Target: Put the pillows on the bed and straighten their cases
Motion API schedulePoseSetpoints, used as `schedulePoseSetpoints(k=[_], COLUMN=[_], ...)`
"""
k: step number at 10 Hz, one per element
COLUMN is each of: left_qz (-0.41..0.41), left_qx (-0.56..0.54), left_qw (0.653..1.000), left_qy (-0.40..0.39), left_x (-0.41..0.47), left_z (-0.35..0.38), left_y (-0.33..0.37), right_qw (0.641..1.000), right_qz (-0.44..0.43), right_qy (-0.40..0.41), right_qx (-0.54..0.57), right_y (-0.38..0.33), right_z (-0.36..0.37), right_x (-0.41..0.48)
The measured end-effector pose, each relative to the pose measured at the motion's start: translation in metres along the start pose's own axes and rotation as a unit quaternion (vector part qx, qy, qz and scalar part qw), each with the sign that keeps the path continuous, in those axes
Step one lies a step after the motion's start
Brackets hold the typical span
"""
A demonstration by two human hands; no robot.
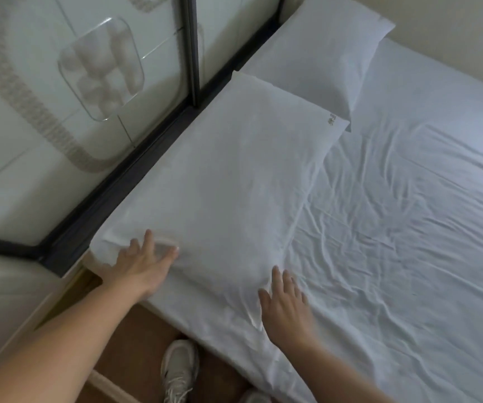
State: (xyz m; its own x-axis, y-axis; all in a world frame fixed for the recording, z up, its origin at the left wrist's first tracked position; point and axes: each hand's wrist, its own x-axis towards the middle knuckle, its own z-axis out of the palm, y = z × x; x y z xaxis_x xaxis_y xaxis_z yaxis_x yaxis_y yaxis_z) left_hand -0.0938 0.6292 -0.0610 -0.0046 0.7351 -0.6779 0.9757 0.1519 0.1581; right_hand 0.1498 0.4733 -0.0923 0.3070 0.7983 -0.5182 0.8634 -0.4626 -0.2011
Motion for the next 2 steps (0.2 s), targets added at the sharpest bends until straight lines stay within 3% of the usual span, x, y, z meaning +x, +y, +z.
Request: schedulePoseSetpoints(k=[2], left_qz=[0.071], left_qx=[-0.062], left_qw=[0.995], left_qy=[0.014], left_x=[-0.1], left_z=[-0.038], left_y=[0.024], right_qw=[0.992], right_qz=[-0.108], right_qy=[0.056], right_qx=[-0.021], right_y=[-0.037], right_z=[-0.083], right_x=[-0.057])
